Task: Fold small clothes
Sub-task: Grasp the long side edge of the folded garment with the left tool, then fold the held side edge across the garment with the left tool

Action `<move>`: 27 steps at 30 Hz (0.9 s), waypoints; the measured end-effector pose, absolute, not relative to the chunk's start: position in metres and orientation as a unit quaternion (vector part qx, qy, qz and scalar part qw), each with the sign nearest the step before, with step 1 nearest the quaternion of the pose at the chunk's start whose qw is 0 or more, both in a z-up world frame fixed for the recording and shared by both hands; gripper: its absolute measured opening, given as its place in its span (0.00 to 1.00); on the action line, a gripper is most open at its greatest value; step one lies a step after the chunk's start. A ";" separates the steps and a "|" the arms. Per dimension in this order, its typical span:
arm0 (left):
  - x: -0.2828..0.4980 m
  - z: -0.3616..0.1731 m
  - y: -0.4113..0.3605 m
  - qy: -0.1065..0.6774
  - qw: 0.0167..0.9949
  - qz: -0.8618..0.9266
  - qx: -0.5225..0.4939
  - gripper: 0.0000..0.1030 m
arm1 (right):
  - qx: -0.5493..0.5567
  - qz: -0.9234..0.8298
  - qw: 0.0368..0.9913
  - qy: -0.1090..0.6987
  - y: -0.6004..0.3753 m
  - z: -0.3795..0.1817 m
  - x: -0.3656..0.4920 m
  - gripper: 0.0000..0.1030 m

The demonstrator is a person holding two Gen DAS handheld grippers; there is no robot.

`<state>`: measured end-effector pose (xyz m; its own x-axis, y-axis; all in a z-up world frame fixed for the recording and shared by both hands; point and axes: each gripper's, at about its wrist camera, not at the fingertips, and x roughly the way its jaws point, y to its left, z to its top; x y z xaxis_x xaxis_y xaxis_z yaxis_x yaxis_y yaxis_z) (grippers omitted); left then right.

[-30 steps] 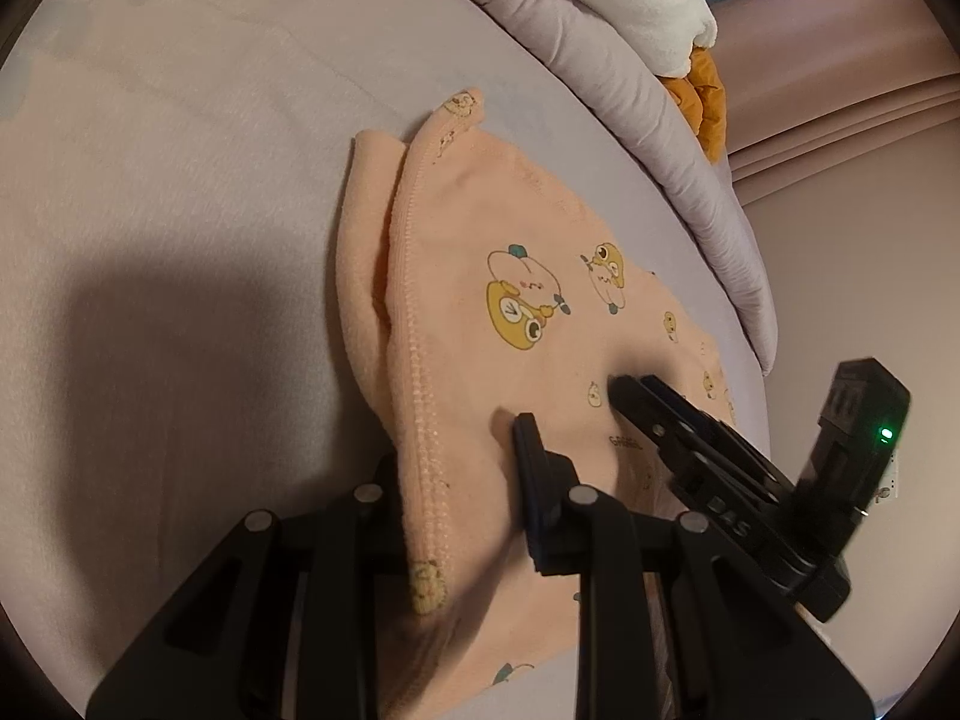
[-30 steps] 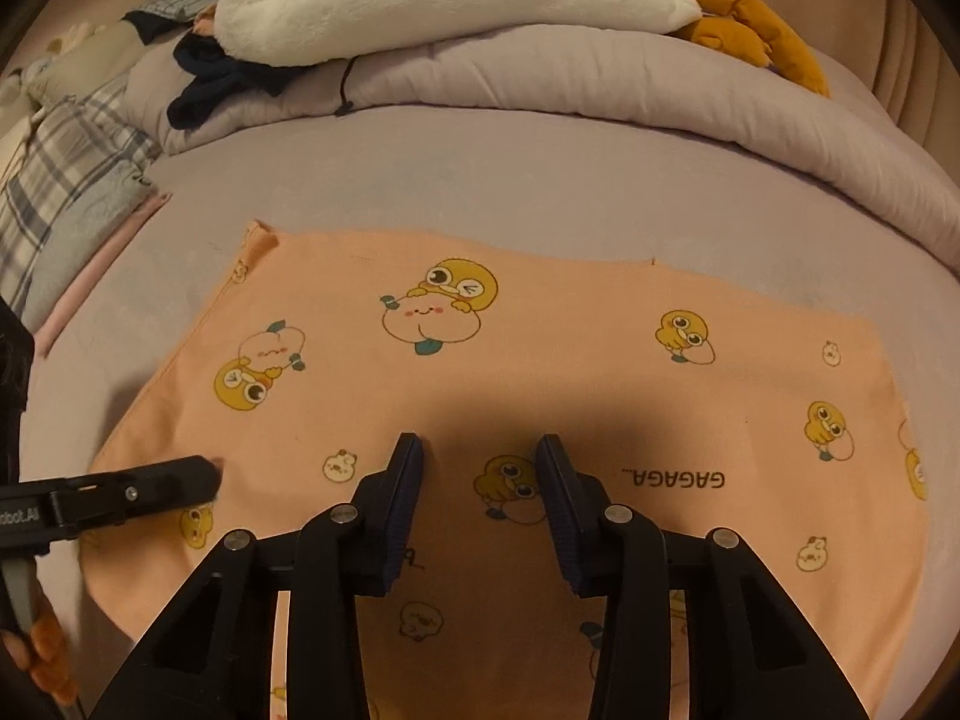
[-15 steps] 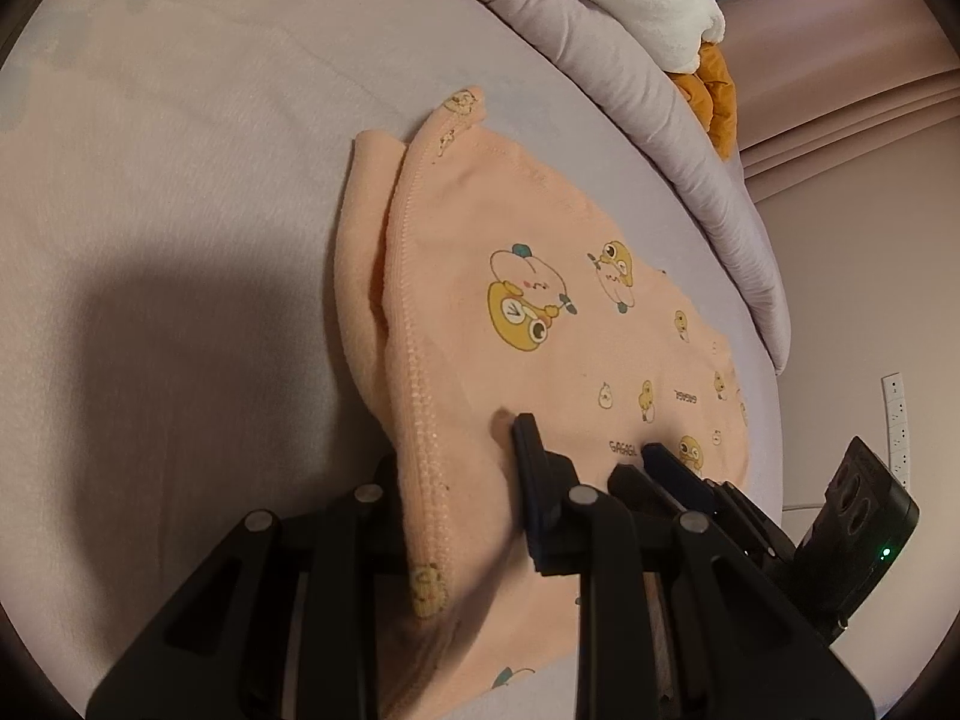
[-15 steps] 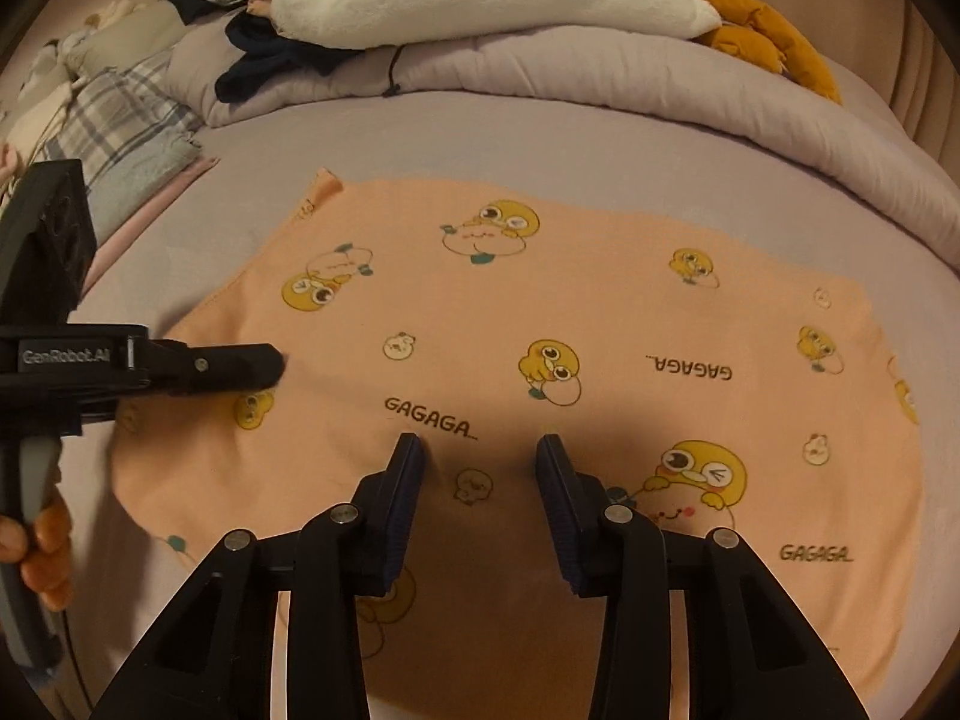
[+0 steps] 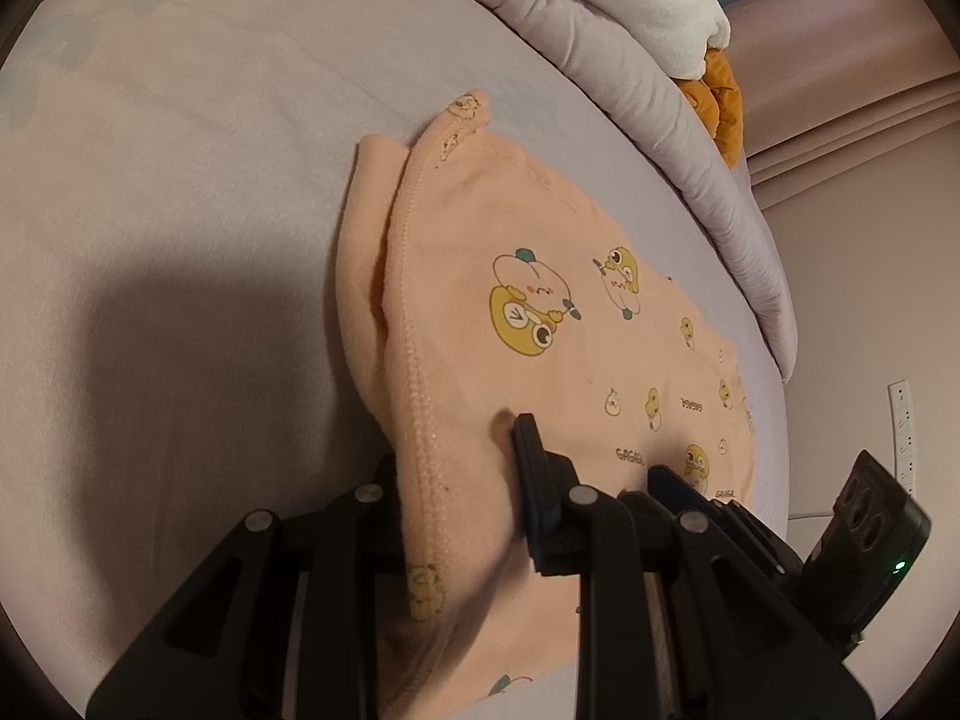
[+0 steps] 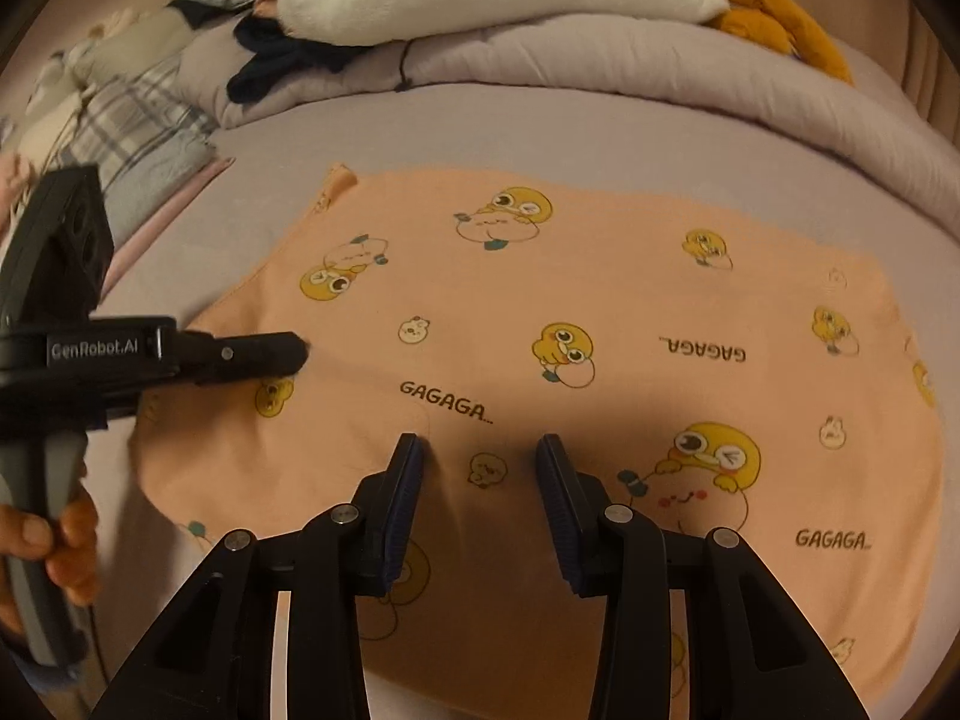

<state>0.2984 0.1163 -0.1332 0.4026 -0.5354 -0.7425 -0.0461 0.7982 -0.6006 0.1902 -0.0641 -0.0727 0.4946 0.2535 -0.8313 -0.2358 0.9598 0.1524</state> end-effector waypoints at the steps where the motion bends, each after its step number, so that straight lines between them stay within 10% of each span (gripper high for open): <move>1: 0.298 -0.132 0.116 0.524 0.792 -0.154 -0.275 0.24 | 0.022 0.148 0.863 0.483 -0.066 -0.070 0.190 0.41; 27: 0.292 -0.056 -0.001 0.476 0.841 -0.225 -0.125 0.15 | 0.412 0.221 0.773 0.429 -0.166 -0.077 0.201 0.50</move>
